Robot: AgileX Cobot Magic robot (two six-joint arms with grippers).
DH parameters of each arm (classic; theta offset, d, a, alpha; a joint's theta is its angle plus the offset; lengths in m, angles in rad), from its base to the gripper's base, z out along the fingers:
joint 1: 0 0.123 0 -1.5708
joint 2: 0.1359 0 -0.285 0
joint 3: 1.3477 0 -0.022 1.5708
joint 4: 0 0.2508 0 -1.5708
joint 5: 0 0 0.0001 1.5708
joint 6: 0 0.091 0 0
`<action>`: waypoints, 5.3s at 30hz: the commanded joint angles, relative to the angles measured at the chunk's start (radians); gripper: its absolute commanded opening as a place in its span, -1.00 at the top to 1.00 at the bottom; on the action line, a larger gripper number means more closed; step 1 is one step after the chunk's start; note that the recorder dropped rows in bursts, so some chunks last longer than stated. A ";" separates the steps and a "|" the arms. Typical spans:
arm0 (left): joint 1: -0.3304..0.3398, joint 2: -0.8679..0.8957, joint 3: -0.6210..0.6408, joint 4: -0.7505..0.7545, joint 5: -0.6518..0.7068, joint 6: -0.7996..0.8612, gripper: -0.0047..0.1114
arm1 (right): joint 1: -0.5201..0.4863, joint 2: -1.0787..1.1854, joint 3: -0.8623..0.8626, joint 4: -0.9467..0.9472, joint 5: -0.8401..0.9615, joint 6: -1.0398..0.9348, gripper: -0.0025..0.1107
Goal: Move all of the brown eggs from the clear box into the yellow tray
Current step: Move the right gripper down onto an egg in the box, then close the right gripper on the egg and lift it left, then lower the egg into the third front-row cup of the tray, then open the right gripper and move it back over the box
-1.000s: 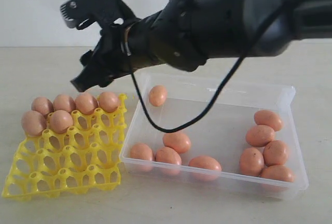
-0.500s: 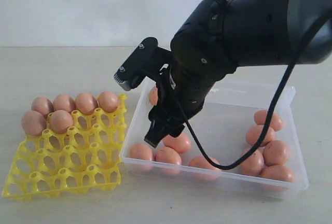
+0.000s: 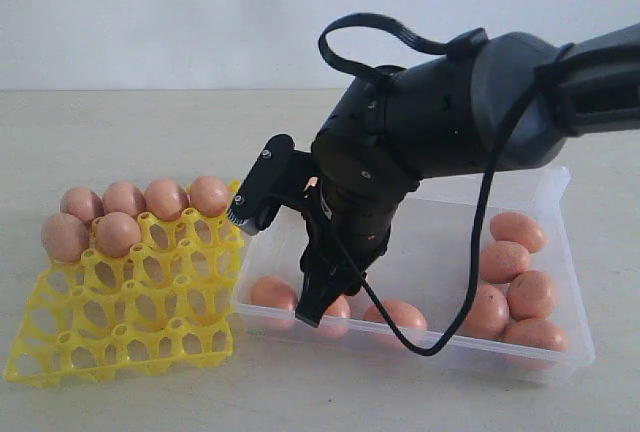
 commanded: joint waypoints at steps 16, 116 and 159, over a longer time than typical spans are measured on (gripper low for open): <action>0.002 -0.002 0.004 -0.002 -0.002 -0.002 0.55 | -0.029 0.058 0.002 -0.016 -0.050 -0.036 -0.09; 0.002 -0.002 0.004 -0.002 -0.002 -0.002 0.55 | 0.041 0.323 -0.117 -0.008 -1.100 0.486 0.93; 0.002 -0.002 0.004 -0.002 -0.002 -0.002 0.55 | 0.021 0.321 -0.117 -0.023 -1.077 0.432 -0.13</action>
